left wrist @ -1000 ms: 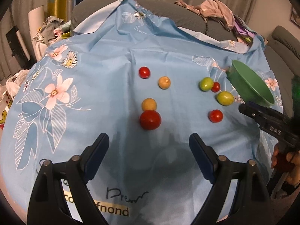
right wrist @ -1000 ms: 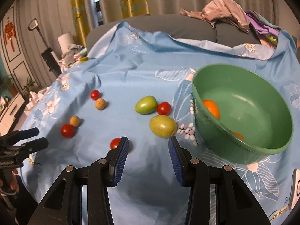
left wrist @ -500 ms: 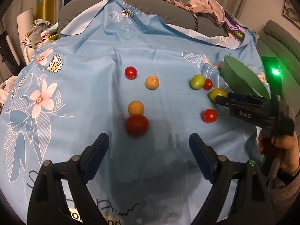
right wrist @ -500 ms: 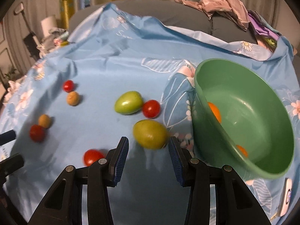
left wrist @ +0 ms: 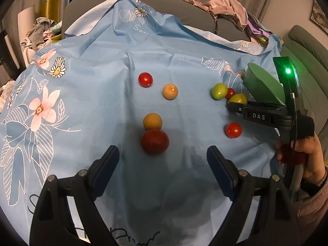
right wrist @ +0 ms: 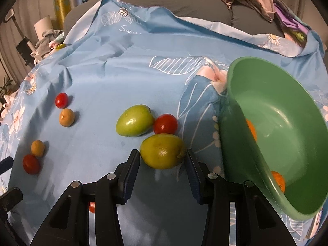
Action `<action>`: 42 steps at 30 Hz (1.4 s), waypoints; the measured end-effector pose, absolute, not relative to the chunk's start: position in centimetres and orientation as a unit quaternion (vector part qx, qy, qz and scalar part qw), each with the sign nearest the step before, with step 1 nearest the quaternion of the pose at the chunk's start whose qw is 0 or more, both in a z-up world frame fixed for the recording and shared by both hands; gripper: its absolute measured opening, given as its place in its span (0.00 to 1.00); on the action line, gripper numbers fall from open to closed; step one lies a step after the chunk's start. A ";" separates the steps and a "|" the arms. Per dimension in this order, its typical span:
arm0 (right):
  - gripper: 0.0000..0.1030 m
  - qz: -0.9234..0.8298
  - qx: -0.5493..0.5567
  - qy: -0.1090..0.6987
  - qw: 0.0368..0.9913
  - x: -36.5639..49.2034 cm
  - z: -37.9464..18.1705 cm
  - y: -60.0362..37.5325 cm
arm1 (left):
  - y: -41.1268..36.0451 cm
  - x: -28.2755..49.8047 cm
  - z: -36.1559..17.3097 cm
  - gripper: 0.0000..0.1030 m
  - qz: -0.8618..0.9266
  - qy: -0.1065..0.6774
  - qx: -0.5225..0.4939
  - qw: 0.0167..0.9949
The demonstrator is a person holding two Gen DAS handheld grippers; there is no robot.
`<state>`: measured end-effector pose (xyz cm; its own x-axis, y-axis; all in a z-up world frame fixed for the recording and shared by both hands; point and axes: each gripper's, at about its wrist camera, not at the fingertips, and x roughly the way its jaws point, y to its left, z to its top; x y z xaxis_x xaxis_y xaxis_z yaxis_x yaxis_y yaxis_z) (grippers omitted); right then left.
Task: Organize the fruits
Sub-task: 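Grasp the yellow-green pear-like fruit with the right tool, then grasp the green fruit with the left tool while the right tool holds its fruit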
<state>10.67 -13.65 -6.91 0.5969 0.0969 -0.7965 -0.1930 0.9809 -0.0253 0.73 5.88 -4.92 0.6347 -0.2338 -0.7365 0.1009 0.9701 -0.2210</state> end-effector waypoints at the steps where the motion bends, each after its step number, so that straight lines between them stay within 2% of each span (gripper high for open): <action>1: 0.43 0.083 -0.056 0.443 0.891 10.8 -6.9 -13.5 | 5.9 0.8 -4.9 0.85 -0.093 0.418 -0.080 0.900; 7: 0.43 0.094 -0.074 0.444 0.888 11.3 -7.0 -13.0 | 5.8 1.0 -5.0 0.85 -0.095 0.420 -0.079 0.899; 17: 0.38 0.150 -0.014 0.411 0.899 10.0 -6.1 -14.9 | 5.0 2.1 -4.0 0.84 -0.098 0.423 -0.074 0.898; 24: 0.38 0.185 0.002 0.395 0.900 8.0 -5.3 -16.3 | 0.8 5.1 -1.7 0.83 -0.153 0.407 -0.036 0.900; 26: 0.38 0.189 -0.003 0.393 0.900 7.5 -5.2 -16.5 | -1.0 7.3 -1.7 0.77 -0.163 0.410 -0.011 0.897; 30: 0.38 0.201 -0.004 0.397 0.896 6.3 -5.8 -17.1 | -3.8 11.3 -2.8 0.74 -0.196 0.442 0.002 0.875; 32: 0.38 0.201 -0.007 0.399 0.895 6.1 -6.1 -17.4 | -5.5 12.9 -3.6 0.62 -0.207 0.455 0.021 0.866; 36: 0.38 0.208 0.011 0.397 0.894 6.1 -6.0 -18.3 | -7.3 14.6 -4.6 0.58 -0.210 0.466 0.048 0.858; 42: 0.38 0.217 0.029 0.394 0.893 6.2 -6.1 -18.9 | -8.4 16.4 -6.5 0.40 -0.219 0.490 0.053 0.842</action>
<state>6.15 -18.94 -6.08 0.5957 0.4096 -0.6910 -0.3643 0.9044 0.2220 16.40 -8.39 -6.52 0.4248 -0.3168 -0.8481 0.4199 0.8988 -0.1254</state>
